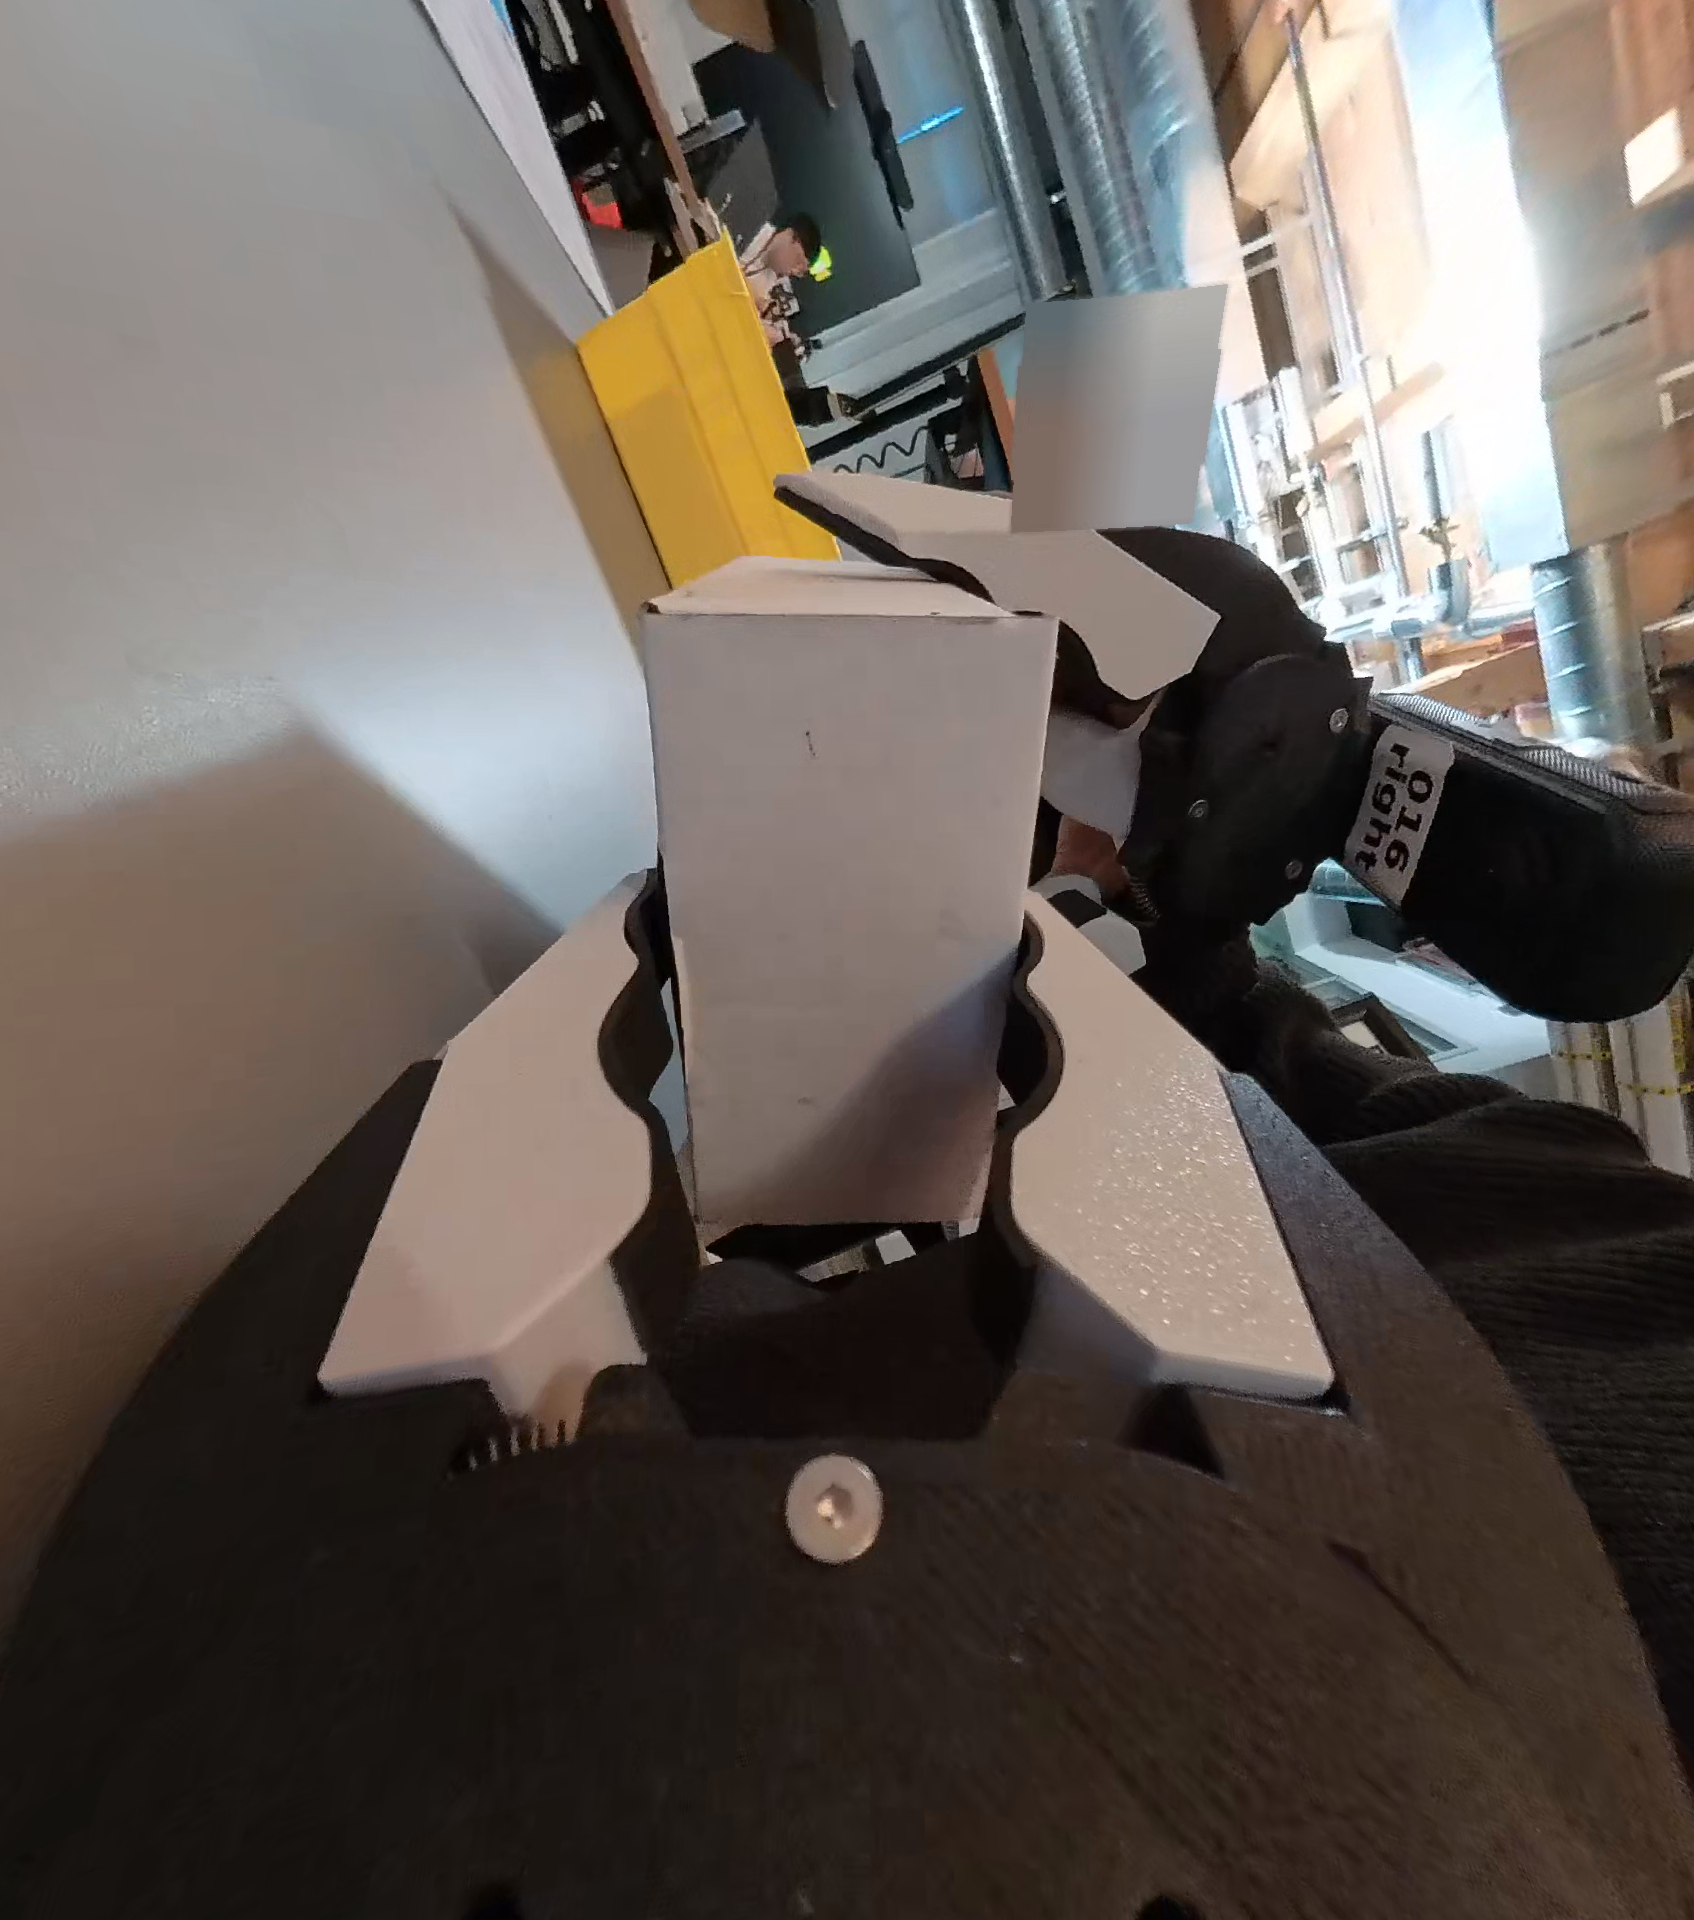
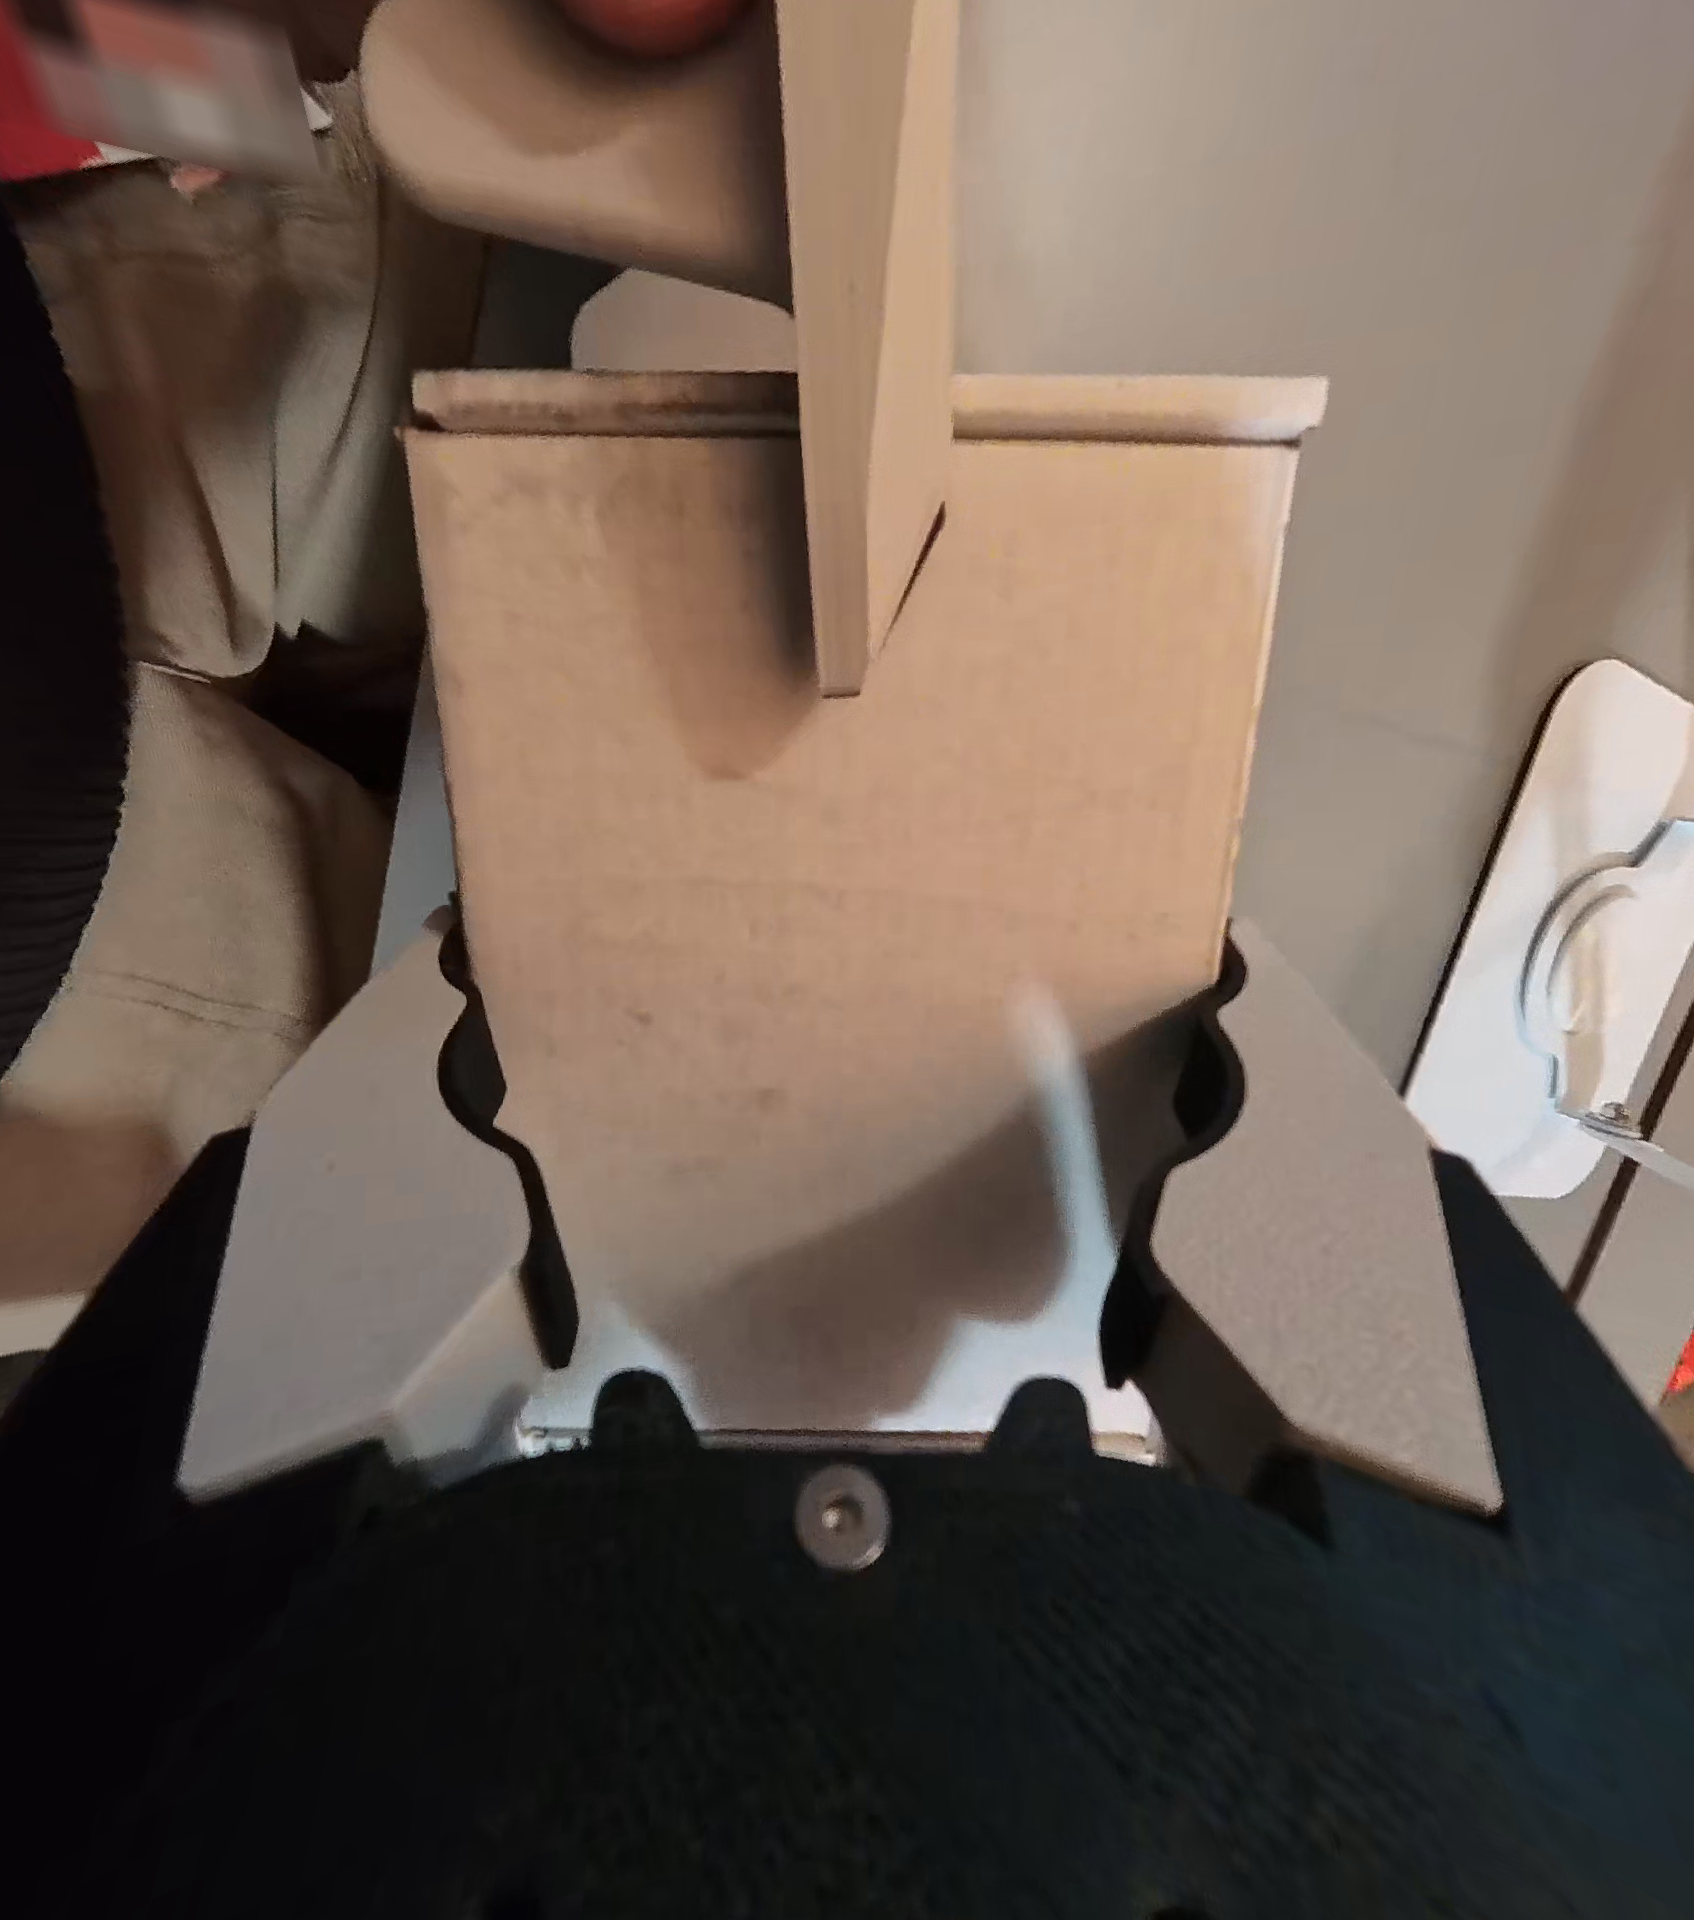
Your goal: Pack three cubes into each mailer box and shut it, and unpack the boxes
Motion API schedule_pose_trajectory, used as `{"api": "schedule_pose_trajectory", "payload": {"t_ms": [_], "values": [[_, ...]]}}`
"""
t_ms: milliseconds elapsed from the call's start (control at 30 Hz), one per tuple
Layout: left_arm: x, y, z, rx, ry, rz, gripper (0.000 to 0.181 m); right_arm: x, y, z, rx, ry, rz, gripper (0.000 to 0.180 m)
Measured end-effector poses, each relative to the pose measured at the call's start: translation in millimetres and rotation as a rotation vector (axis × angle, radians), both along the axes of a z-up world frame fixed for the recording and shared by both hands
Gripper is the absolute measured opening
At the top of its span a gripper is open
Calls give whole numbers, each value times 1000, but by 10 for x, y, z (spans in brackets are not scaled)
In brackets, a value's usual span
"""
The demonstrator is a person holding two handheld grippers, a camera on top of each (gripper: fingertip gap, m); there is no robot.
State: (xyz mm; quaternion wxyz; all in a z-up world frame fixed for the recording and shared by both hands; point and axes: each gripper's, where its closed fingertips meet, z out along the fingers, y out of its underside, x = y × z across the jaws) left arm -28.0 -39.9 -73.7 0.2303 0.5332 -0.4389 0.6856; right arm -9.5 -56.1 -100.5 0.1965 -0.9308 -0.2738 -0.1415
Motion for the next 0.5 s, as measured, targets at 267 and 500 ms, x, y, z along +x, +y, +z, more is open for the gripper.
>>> {"api": "schedule_pose_trajectory", "payload": {"t_ms": [267, 500], "values": [[35, 241, 61, -45, -6, 57, 61, 338, -142, 381, 292, 108, -244, 136], [60, 341, 145, -3, -106, 49, 61, 594, -478, 884, 979, 1168, -621, 102]]}}
